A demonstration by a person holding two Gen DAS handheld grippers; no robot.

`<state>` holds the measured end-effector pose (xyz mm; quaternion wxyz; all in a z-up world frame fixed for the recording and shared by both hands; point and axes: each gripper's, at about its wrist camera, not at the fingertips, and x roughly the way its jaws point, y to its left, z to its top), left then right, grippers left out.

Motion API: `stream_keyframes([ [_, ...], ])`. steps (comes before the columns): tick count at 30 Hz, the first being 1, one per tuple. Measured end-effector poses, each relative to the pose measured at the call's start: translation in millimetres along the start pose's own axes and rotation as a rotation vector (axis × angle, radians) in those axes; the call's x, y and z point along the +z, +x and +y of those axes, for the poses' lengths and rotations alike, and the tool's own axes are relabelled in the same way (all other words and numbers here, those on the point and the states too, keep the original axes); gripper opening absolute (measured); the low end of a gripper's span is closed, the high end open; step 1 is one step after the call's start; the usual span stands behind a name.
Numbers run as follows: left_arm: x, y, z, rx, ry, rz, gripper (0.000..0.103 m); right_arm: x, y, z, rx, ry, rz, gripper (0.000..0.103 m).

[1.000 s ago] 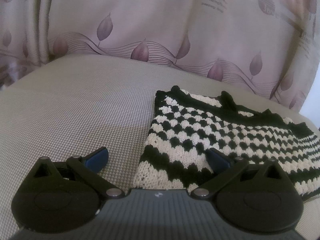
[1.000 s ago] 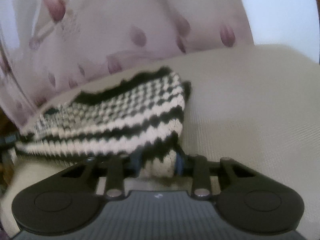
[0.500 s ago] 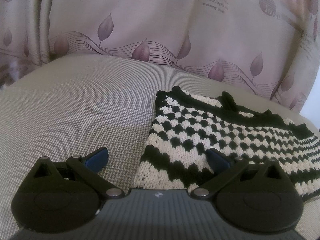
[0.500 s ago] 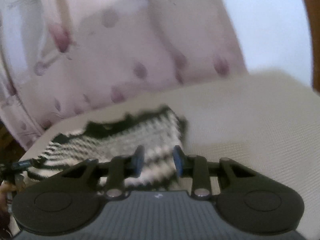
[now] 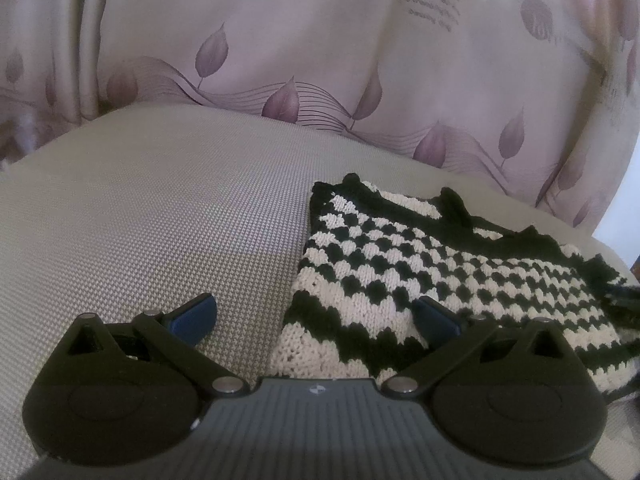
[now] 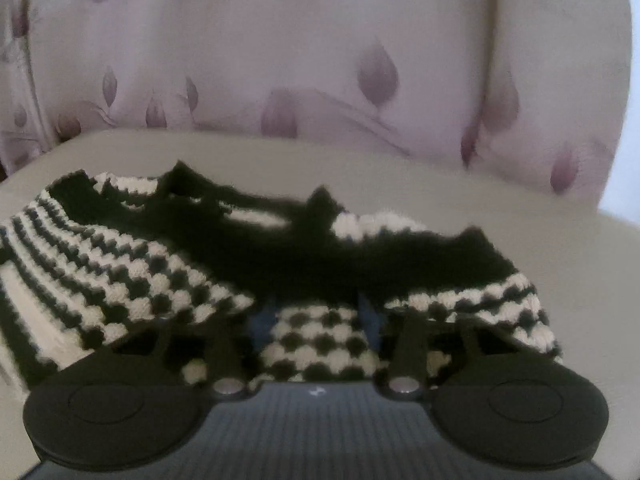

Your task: Fold small clothes

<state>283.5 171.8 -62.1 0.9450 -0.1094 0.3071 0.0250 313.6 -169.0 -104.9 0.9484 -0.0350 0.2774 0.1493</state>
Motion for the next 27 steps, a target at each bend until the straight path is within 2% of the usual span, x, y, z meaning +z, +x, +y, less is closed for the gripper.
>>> stream_keyframes([
  [3,2.9,-0.7,4.8,-0.049,-0.014,0.008,0.103,-7.8,-4.1,9.1,-0.052,-0.038,-0.04,0.054],
  [6,10.2,0.2,11.1,-0.157,-0.016,0.033,0.103,-9.6,-6.5,18.0,-0.119,-0.078,-0.057,0.066],
  [10,20.7,11.5,17.7,-0.192,0.009,0.069,0.103,-5.3,-1.9,11.9,-0.121,-0.047,-0.05,0.076],
  [13,30.6,24.9,28.4,-0.261,0.0,0.101,0.103,-5.4,-2.5,11.8,-0.13,-0.048,-0.055,0.077],
  [16,43.8,42.9,31.9,-0.393,0.045,0.164,0.101,-6.0,-1.8,13.7,-0.151,-0.055,-0.058,0.086],
  [19,51.8,63.7,34.5,-0.501,0.062,0.186,0.1,-6.4,-2.9,12.0,-0.157,-0.043,-0.062,0.09],
  [24,62.1,89.4,45.3,-0.641,-0.034,0.22,0.099,-6.6,-4.7,10.6,-0.157,-0.034,-0.072,0.094],
  [25,63.6,93.4,48.1,-0.663,-0.059,0.231,0.094,-6.5,-4.7,10.6,-0.159,-0.033,-0.072,0.095],
  [27,66.0,100.6,50.5,-0.681,-0.082,0.253,0.074,-6.4,-4.7,10.9,-0.163,-0.033,-0.074,0.097],
])
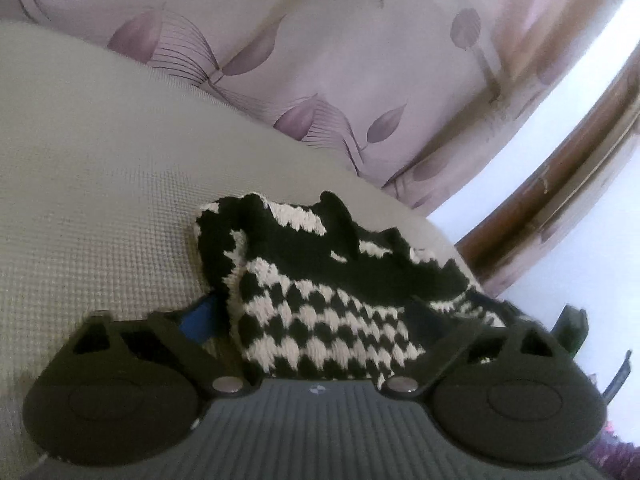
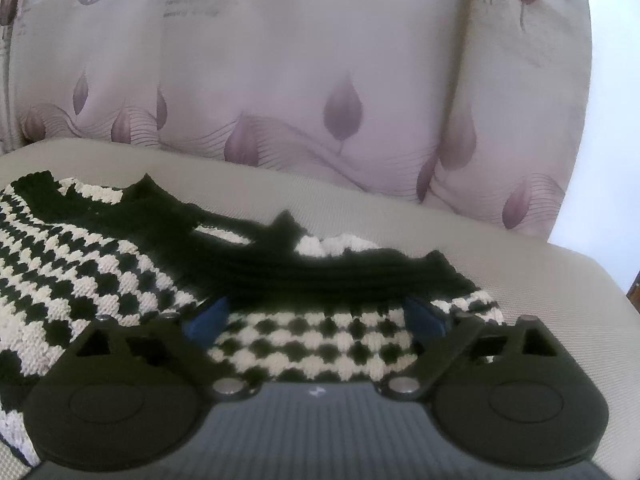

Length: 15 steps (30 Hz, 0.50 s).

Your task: Fold small clothes

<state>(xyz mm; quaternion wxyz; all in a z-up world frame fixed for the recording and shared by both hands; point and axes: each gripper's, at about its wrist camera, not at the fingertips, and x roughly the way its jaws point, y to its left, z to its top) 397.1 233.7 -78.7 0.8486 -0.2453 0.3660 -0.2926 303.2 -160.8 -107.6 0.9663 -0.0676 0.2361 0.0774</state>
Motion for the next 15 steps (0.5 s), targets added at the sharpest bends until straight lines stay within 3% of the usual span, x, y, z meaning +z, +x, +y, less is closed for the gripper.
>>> stream_keyframes([
  [1,1.5,4.8,3.3,-0.004,-0.021,0.023,0.04,0.1,0.0,0.1,-0.002,0.0,-0.002,0.098],
  [2,2.1,12.8,7.8,-0.018,-0.055,0.064,0.029,0.1,-0.5,0.4,-0.003,0.0,-0.002,0.098],
  [8,1.2,18.2,-2.9,-0.002,0.013,0.059,0.029,0.0,-1.3,0.6,-0.01,-0.001,-0.005,0.1],
  [15,-10.4,17.2,-29.4,0.134,0.178,-0.015,0.03,0.2,-1.6,0.9,-0.017,-0.01,-0.009,0.102],
])
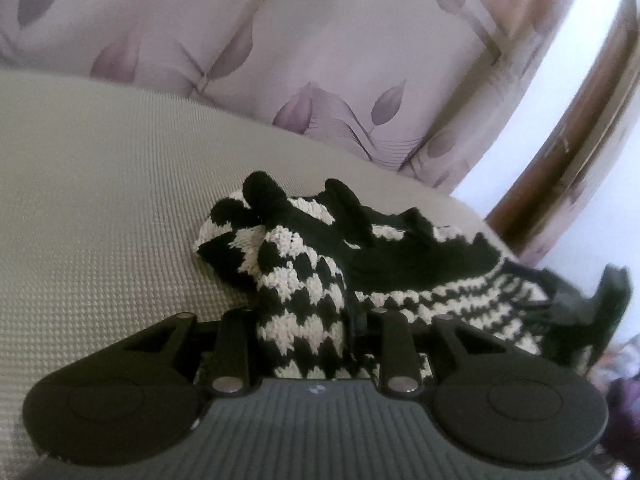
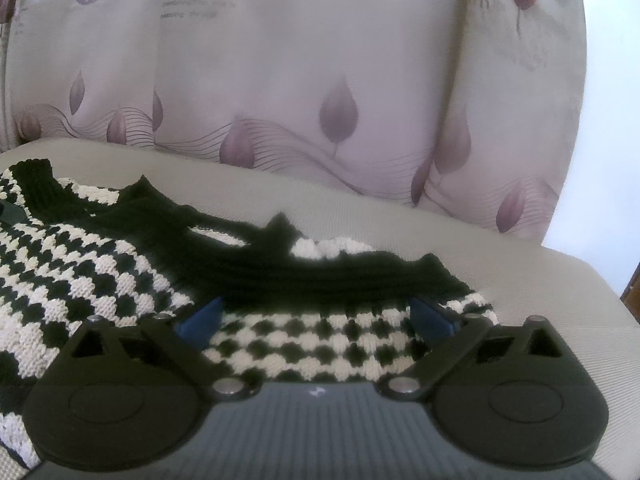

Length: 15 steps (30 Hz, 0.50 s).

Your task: Fold small clothes

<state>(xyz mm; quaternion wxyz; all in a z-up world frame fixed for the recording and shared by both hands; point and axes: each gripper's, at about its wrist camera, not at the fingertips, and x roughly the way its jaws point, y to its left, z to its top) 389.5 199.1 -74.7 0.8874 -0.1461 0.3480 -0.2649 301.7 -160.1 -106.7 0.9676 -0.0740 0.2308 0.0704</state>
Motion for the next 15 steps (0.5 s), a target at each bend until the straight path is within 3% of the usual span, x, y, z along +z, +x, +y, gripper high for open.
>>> stream_keyframes([
  [15,-7.5,-2.7,-29.0,0.188,0.141,-0.048,0.032,1.1,4.0,4.0,-0.017,-0.024,0.029,0.103],
])
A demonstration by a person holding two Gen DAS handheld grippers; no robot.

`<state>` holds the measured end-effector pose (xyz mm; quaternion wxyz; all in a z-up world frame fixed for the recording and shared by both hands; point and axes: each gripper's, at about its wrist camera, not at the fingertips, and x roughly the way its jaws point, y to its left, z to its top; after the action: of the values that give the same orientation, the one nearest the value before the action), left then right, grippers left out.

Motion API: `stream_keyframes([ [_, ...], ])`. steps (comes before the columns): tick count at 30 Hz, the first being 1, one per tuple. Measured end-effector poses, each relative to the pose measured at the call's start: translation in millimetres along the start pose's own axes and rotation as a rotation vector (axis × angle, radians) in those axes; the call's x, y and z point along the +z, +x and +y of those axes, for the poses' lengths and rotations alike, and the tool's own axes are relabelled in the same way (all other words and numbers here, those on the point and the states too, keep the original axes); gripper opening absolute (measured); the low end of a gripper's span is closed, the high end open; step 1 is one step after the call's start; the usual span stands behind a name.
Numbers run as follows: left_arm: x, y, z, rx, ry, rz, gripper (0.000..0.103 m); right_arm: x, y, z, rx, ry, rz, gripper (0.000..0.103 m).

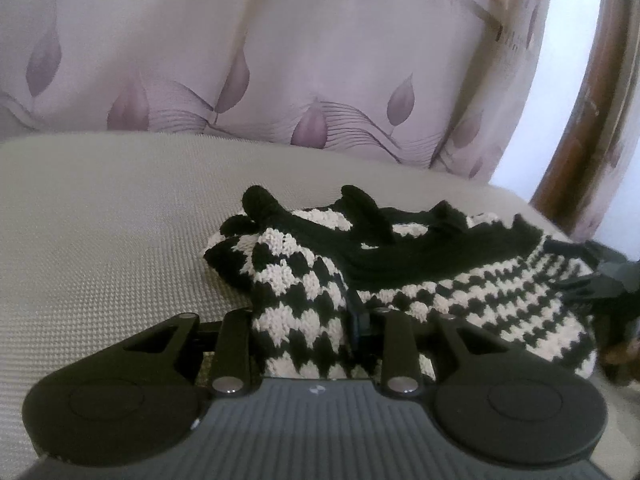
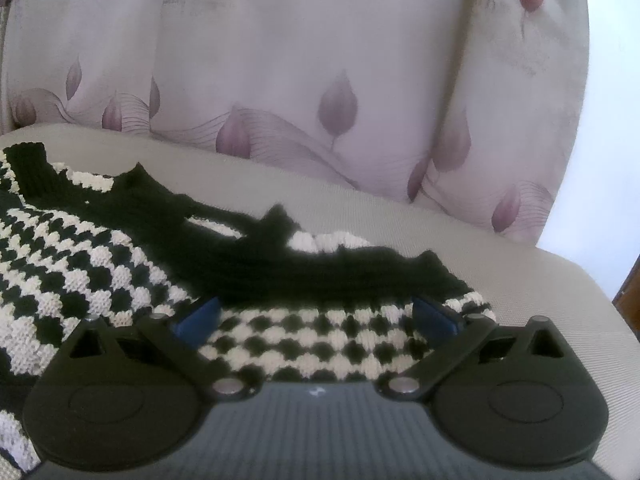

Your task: Fold small clothes

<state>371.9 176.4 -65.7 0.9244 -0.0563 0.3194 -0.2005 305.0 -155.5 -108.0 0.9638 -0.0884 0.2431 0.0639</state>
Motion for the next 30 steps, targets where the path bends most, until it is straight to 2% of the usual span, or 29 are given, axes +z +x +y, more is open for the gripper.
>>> stream_keyframes([
  [6,1.3,1.3,-16.7,0.094,0.024,0.015,0.032,-0.5,9.0,-23.9,0.092,0.17,0.056,0.103],
  [11,6.1,2.5,-31.6,0.171,0.072,0.046,0.032,-1.0,4.4,-13.7,0.053,0.12,0.041,0.103],
  [20,12.2,9.4,-53.8,0.27,0.119,0.089,0.03,-4.8,0.6,-24.3,0.126,0.165,0.04,0.103],
  [25,13.9,12.5,-64.2,0.312,0.13,0.112,0.028,-7.7,-6.7,-31.3,0.203,0.196,0.006,0.103],
  [30,17.1,15.4,-70.3,0.342,0.121,0.131,0.027,-14.0,-21.4,-41.3,0.337,0.233,-0.051,0.103],
])
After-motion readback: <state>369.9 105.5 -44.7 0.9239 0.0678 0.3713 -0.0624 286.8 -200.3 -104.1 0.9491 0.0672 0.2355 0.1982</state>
